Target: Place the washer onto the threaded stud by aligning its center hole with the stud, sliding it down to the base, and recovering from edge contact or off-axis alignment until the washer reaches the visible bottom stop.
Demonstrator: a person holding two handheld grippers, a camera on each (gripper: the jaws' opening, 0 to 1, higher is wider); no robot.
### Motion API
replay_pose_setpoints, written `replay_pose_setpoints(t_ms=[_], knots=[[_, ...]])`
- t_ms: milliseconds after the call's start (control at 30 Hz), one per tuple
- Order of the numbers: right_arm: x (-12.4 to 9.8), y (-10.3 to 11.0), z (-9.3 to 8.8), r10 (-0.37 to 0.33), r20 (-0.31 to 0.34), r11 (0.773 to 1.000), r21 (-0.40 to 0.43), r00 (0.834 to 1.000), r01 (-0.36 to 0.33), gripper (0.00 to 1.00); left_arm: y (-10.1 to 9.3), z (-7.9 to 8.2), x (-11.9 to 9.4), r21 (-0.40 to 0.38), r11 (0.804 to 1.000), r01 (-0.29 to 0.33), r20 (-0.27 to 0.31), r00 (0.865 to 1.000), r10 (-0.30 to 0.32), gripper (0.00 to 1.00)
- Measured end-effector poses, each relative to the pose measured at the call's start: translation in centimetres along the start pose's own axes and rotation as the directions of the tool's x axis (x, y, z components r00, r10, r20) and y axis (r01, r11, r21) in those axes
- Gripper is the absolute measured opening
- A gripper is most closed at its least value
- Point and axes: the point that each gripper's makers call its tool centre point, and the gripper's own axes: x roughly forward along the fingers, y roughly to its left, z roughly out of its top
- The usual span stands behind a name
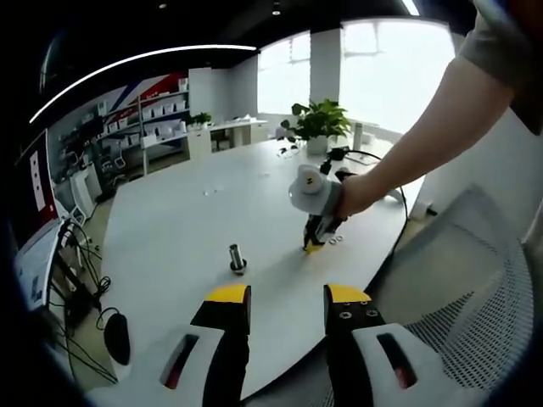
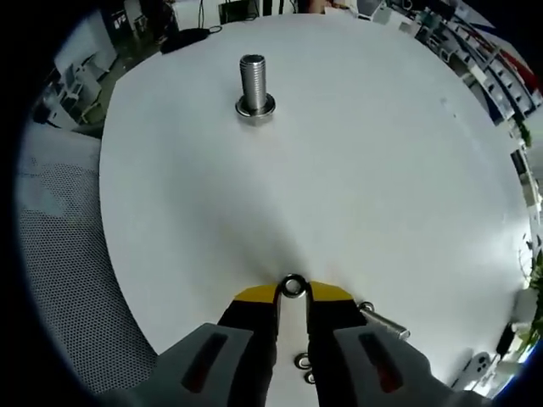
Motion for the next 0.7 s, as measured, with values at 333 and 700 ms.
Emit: replay_pose_setpoints(t_ms=[333, 700], knots=[[-1.3, -0.1, -0.9, -0.011, 0.009, 1.000, 0.007, 1.000, 0.011, 0.13, 0.0, 0.2, -0.1, 0.002, 1.000, -0.001, 0.010, 1.000, 0.001, 0.33], [-3.5, -2.2, -2.6, -0.055, 0.022, 0.997, 0.062, 0.998, 0.053, 0.13, -0.1, 0.4, 0.0, 0.004, 1.000, 0.012, 0.019, 1.000, -0.012, 0.34]])
